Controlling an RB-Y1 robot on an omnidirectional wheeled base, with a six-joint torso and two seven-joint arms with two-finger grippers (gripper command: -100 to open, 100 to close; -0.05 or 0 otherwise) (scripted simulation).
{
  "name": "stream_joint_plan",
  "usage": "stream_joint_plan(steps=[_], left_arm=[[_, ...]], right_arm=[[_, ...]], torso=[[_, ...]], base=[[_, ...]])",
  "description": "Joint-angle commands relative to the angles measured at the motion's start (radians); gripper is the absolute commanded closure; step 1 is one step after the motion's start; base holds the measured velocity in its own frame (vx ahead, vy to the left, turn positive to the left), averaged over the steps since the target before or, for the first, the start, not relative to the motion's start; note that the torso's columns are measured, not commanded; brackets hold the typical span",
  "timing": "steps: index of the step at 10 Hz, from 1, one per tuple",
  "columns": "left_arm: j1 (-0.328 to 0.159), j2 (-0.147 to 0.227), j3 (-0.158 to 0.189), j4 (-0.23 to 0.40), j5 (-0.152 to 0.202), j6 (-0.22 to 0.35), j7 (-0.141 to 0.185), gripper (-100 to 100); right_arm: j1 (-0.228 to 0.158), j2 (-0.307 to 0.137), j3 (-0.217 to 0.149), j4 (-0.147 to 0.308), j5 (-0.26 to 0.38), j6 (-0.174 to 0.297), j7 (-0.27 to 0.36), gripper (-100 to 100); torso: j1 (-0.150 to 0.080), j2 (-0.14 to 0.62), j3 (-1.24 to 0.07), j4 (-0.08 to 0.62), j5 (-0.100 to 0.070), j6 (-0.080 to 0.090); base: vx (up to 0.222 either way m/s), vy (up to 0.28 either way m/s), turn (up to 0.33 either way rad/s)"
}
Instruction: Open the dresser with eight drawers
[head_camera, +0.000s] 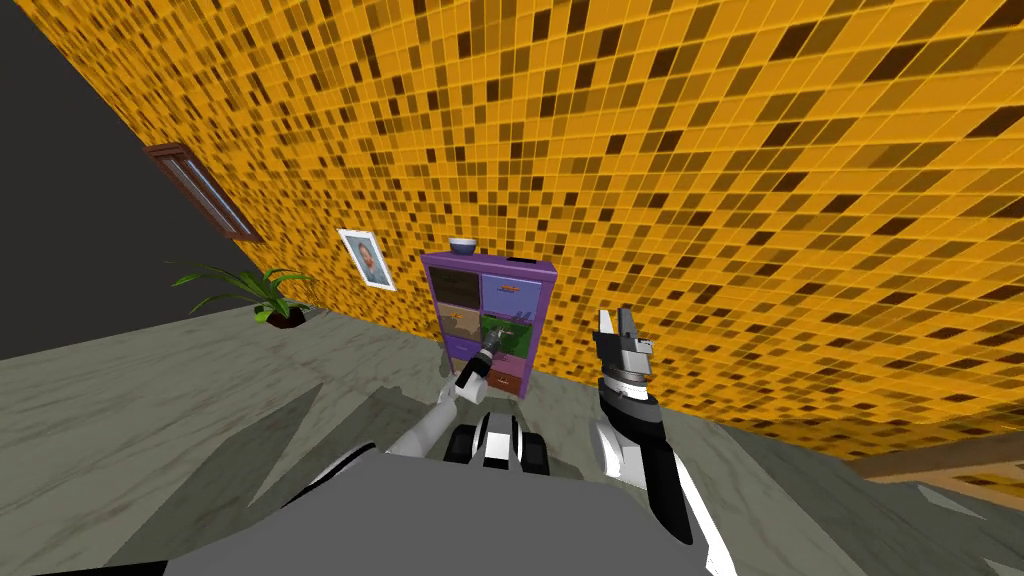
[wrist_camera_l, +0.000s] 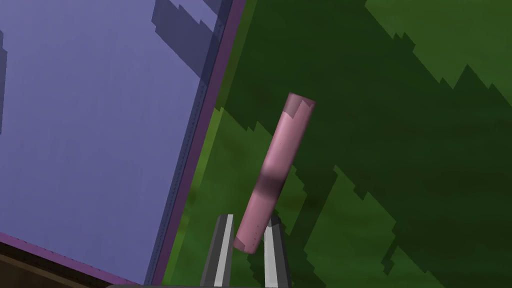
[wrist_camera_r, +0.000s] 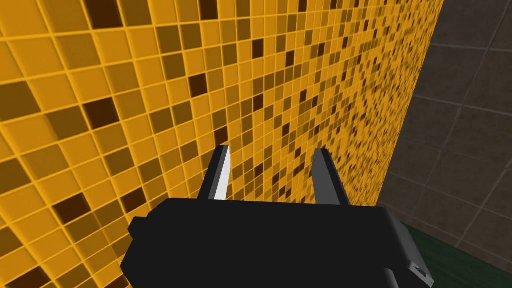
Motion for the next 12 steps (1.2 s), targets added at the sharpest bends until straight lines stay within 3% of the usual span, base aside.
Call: stream_joint_plan(steps=[1,3,4,7,8,12], left_arm=[[0.058,-0.03,-0.078,-0.048,0.0,0.014,-0.052,100],[0.104,-0.049,-0.138,-0.104,0.001,0.028,-0.089,100],[0.104,-0.049,-0.146,-0.104,0.001,0.028,-0.089,100],[0.174,-0.076,-0.242,-0.189,0.001,0.049,-0.143,100],[0.172,-0.068,-0.221,-0.196,0.0,0.05,-0.136,100],[0.268,-0.089,-0.338,-0.236,-0.014,0.035,-0.202,100]], right_arm=[[0.0,0.0,0.0,0.0,0.0,0.0,0.0,0],[0.0,0.0,0.0,0.0,0.0,0.0,0.0,0],[0.0,0.0,0.0,0.0,0.0,0.0,0.0,0],[0.0,0.0,0.0,0.0,0.0,0.0,0.0,0],[0.0,0.0,0.0,0.0,0.0,0.0,0.0,0],[0.0,0.0,0.0,0.0,0.0,0.0,0.0,0]], torso=[[-0.001,-0.001,0.0,-0.001,0.0,0.002],[-0.002,0.0,0.0,0.0,-0.001,0.002],[-0.003,0.0,0.001,0.0,-0.001,0.001],[-0.005,0.001,0.001,0.0,-0.001,0.004],[-0.005,0.003,0.002,0.004,-0.001,0.004],[-0.005,0.004,0.003,0.002,-0.001,0.005]], base=[[0.02,0.058,0.238],[0.022,0.054,0.293],[0.018,0.032,0.081],[0.022,0.044,0.243],[0.011,0.015,0.031],[0.012,0.067,0.137]])
